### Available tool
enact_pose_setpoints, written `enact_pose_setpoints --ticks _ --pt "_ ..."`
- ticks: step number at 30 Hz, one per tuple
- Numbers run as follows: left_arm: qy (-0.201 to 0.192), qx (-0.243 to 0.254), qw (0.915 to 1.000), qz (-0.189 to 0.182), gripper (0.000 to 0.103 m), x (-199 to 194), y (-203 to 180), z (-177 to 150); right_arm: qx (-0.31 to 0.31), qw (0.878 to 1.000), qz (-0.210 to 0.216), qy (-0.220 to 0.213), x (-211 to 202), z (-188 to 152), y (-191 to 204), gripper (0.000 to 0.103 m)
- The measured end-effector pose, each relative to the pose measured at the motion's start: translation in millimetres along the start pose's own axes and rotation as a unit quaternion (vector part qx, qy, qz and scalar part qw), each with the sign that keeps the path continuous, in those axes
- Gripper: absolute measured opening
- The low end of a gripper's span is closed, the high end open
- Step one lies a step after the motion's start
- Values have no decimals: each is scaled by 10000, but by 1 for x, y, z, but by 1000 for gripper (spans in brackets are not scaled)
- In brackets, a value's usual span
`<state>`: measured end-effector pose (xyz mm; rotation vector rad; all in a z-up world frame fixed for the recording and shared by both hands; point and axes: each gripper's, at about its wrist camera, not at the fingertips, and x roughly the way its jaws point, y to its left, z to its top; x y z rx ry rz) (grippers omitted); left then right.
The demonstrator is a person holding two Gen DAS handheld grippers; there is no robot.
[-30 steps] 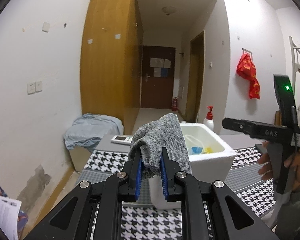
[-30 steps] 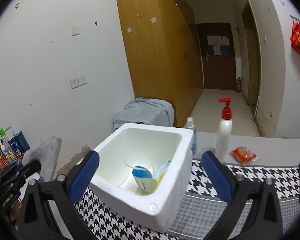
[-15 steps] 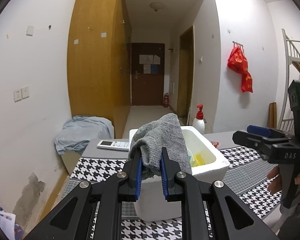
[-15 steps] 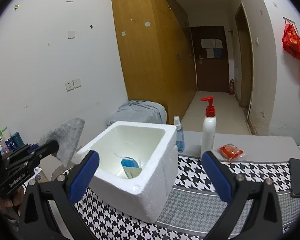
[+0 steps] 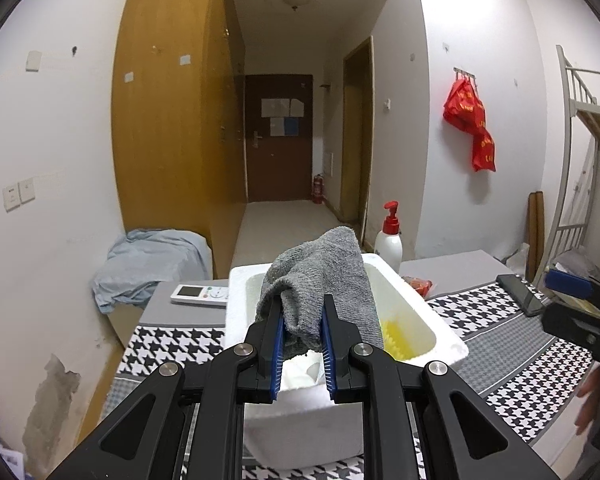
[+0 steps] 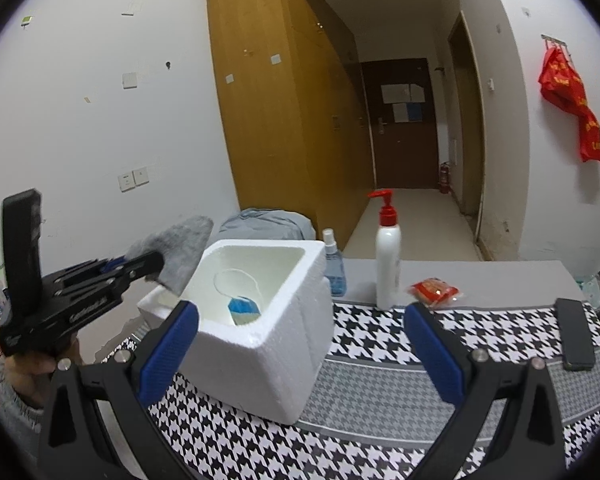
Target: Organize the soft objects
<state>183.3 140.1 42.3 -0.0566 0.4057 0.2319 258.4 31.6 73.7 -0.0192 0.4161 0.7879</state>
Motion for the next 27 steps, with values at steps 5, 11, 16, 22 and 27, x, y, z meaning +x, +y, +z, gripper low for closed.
enact_pose_setpoints --ticks 5,11,16,22,27 --pt "73 54 10000 -41 17 11 -2 3 67 9997 -232 -4 -8 -6 -8 103" --pt "141 76 9999 -46 23 24 -5 6 93 9991 -406 23 -15 -13 -14 103" --pt "77 129 9999 -20 72 28 -8 8 84 9987 -506 -21 -21 -16 -16 103" --pt "-146 165 9997 -57 100 16 -12 5 95 9977 -671 27 -25 -21 -20 103" --pt "-248 -1 9996 -130 101 -3 -14 -1 98 9972 -736 23 -31 -26 -22 103"
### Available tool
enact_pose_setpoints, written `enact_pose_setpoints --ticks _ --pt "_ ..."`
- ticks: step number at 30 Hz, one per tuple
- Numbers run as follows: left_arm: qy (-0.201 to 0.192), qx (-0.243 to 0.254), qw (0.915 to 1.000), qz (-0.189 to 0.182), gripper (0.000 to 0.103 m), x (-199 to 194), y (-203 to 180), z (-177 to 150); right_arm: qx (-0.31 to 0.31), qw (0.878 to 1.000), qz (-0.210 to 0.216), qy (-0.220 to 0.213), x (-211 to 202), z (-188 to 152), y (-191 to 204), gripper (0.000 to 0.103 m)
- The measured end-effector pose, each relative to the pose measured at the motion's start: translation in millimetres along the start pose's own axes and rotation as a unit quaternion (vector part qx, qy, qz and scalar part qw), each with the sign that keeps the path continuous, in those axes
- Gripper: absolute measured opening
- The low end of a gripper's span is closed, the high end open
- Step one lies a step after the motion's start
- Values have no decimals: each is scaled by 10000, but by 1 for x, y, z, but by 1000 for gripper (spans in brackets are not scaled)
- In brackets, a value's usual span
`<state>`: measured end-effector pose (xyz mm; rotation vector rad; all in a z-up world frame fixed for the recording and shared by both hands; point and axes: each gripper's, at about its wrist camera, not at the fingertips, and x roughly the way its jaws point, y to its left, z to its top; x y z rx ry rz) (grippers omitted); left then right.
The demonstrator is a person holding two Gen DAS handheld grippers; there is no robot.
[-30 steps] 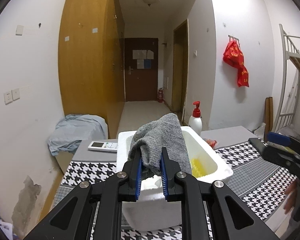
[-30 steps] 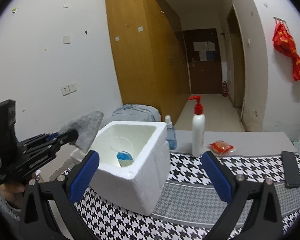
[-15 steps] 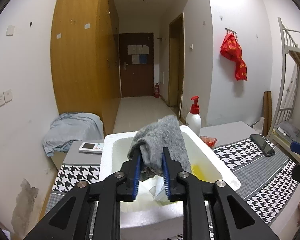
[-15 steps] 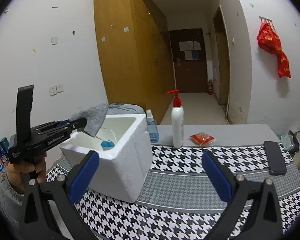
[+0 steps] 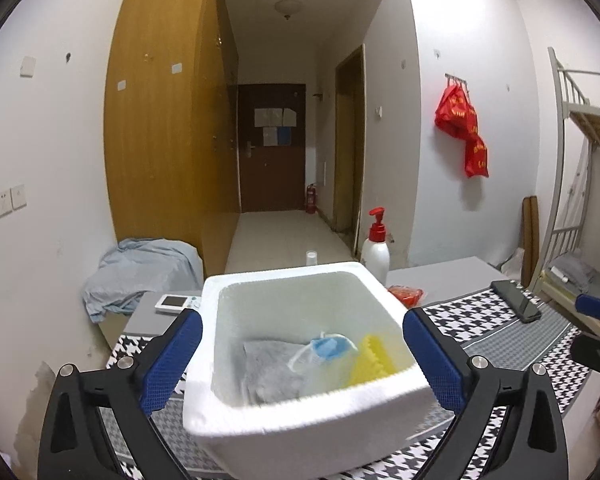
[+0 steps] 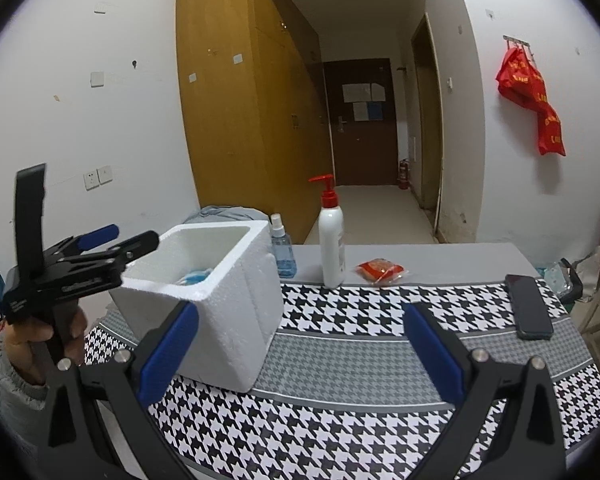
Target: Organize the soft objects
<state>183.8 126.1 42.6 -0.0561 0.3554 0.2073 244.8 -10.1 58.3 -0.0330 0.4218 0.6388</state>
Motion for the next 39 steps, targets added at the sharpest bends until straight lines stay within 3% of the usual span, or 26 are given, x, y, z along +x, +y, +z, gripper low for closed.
enact_pose_setpoints --ticks 16,23,39 --pt "-295 -108 9994 -147 101 -68 -32 -18 28 9997 16 -229 -35 -13 -1 103" --pt "-476 -78 9988 99 101 -96 -46 -27 -195 9991 26 -378 -57 -22 5 103" --pt "-708 -51 9974 91 101 -153 -70 -57 -220 9967 12 -781 -108 -50 20 103"
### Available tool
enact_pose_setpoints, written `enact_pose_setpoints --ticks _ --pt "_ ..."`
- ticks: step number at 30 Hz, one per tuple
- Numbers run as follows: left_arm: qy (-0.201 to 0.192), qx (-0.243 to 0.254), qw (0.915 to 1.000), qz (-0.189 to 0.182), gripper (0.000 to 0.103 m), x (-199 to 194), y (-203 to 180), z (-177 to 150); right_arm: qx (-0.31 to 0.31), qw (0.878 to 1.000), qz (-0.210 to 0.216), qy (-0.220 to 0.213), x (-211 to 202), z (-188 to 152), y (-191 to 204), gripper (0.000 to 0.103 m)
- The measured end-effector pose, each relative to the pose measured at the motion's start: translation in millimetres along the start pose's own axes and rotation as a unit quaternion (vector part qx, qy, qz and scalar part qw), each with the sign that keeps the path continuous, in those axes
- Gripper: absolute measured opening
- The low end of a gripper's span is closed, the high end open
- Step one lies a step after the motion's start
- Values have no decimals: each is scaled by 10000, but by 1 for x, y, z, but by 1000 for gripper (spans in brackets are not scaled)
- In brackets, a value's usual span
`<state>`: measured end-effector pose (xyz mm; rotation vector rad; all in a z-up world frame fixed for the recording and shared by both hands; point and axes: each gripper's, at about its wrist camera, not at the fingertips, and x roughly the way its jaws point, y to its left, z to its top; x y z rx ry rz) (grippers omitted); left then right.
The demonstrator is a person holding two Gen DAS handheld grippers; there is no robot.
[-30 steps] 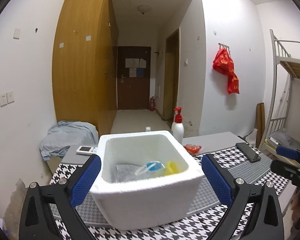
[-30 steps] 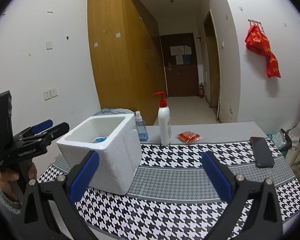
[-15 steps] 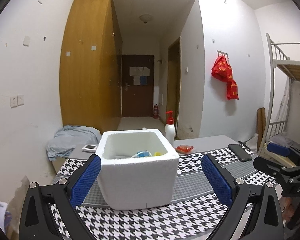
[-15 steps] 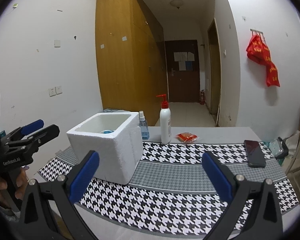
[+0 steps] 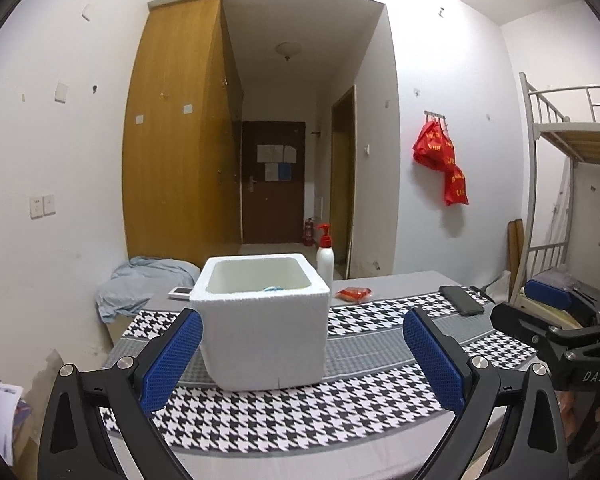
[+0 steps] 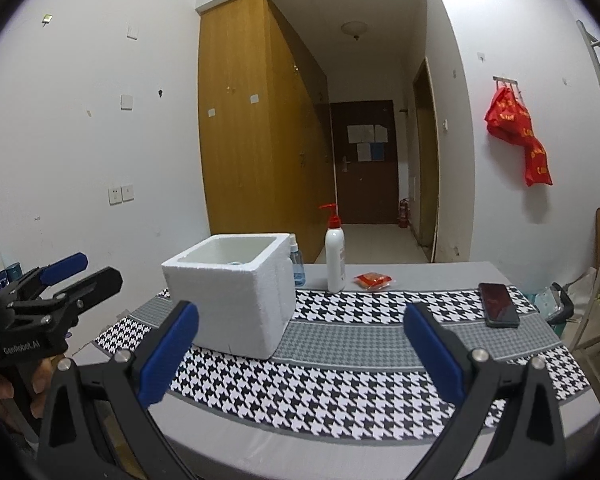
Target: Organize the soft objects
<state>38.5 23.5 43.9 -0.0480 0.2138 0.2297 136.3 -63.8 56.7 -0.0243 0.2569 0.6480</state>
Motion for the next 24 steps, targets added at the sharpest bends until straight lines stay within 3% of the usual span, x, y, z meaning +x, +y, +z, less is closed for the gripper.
enact_pose_setpoints --ticks 24 --pt "-209 -48 9997 63 102 -45 -2 -49 -8 10000 6 -27 -39 -43 23 103"
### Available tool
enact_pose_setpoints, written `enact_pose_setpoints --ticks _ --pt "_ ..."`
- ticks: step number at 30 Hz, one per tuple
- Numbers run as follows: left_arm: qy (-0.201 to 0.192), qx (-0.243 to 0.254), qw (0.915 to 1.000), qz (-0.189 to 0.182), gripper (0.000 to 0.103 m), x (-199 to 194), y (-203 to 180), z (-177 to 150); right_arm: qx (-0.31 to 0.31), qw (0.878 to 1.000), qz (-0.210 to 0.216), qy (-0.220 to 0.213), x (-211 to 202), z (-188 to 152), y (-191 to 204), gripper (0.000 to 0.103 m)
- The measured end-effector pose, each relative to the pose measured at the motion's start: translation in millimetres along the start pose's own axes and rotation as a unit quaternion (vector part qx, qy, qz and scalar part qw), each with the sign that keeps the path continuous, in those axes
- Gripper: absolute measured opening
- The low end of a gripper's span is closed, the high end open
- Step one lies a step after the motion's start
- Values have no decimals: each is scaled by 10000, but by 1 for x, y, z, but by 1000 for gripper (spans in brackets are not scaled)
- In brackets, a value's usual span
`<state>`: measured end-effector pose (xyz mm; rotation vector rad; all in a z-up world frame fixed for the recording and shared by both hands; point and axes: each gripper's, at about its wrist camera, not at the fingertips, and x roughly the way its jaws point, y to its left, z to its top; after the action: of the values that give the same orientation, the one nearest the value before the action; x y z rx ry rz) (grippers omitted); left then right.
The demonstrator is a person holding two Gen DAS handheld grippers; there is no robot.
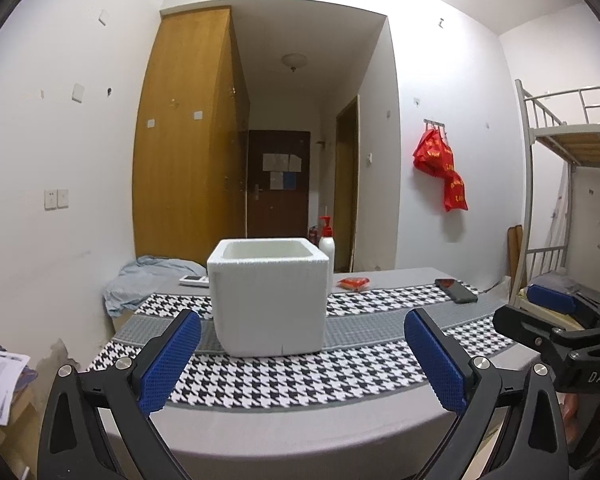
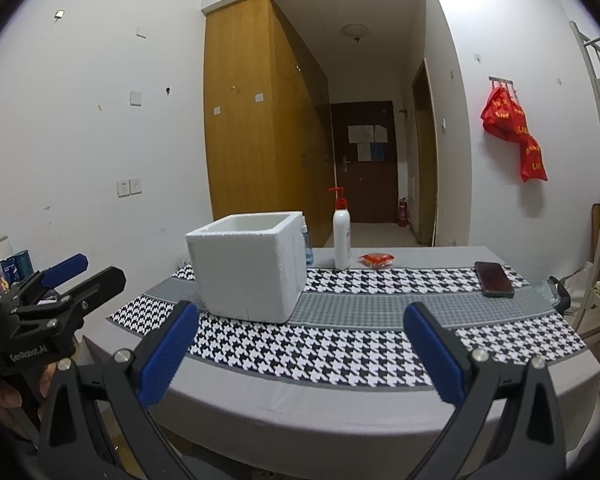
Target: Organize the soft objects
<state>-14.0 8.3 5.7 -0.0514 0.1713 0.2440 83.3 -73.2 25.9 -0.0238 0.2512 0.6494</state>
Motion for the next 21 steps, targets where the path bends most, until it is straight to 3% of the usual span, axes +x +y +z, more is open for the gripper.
enact_pose_setpoints --ticks 12,21 --pt "39 90 9999 -33 102 -16 -2 -17 -43 9999 -53 78 -13 -25 10 103" --pt "-18 117 9999 -15 102 -21 -1 -19 -121 9999 -93 54 -15 -23 15 103"
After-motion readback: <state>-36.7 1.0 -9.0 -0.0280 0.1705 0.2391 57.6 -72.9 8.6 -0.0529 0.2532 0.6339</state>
